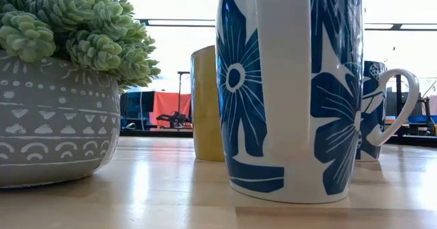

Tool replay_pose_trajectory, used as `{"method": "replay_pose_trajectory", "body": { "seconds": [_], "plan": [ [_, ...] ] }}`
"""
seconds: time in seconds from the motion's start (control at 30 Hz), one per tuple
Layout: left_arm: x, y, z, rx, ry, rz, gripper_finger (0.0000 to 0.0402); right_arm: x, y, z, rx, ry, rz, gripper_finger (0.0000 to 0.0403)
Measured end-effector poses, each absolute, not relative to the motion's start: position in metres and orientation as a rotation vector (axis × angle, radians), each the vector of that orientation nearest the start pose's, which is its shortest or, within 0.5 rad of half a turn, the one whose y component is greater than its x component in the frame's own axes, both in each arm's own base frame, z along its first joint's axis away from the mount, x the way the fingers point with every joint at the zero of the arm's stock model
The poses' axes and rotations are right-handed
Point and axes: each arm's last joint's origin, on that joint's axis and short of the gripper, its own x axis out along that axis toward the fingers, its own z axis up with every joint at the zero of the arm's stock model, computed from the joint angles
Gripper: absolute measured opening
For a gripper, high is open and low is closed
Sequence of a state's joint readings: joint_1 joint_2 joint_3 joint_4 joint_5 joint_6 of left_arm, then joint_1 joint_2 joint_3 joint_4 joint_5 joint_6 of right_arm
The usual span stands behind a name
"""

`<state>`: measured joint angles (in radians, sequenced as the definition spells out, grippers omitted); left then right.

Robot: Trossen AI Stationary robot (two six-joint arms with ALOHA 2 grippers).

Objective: Place coffee mugs
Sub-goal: Put the blue mug on the shelf

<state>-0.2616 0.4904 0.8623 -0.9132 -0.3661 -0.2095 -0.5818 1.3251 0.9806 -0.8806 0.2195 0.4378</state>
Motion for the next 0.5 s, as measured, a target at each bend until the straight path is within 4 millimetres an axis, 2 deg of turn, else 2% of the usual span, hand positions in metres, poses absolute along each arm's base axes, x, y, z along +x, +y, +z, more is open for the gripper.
{"method": "replay_pose_trajectory", "body": {
  "seconds": [0.27,0.5],
  "plan": [
    [0.075,-0.009,0.324,-0.041,0.497,0.176,0.0205,0.181,-0.167,0.245,0.667,0.964,-1.048,0.0000],
    [0.075,-0.009,0.324,-0.056,0.496,0.180,0.0205,0.177,-0.187,0.250,0.698,0.815,-1.077,0.0000]
  ]
}}
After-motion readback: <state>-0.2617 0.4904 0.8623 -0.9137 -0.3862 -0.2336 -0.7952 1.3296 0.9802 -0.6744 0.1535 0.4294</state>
